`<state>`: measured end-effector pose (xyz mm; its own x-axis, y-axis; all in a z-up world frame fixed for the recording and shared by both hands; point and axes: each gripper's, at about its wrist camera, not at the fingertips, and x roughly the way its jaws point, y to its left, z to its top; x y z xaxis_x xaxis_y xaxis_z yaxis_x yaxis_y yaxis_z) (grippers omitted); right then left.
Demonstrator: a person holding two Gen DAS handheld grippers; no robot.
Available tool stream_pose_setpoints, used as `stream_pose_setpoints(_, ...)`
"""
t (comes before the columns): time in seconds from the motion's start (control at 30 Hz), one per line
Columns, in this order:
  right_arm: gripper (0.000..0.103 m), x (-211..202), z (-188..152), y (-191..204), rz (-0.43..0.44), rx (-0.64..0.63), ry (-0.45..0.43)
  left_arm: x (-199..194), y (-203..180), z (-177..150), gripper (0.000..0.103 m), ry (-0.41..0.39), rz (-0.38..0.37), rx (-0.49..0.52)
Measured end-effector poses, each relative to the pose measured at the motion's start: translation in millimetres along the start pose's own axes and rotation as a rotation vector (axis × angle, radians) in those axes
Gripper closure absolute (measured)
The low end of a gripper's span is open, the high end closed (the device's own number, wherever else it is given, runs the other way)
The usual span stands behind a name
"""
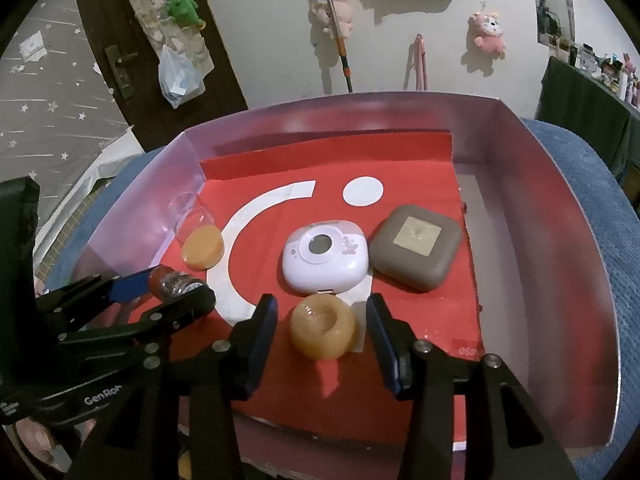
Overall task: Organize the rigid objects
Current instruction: 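Lower the jar and donut sponge onto the red paper and open both grippers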
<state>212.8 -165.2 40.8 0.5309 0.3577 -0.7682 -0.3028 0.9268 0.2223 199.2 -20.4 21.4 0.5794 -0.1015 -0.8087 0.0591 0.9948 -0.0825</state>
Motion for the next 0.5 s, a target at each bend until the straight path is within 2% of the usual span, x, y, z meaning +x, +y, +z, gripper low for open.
stream_pose_setpoints(0.13,0.053,-6,-3,0,-0.003,-0.002,-0.009,-7,0,-1,0.046,-0.022,0.001,0.002)
stream_pose_setpoints(0.27,0.046,-16,-5,2,-0.008,-0.009,-0.03,-12,0,-2,0.043,-0.03,-0.006,0.004)
stream_pose_setpoints(0.5,0.046,-33,-8,5,-0.007,-0.014,-0.059,-23,-3,-4,0.035,-0.053,-0.013,0.011)
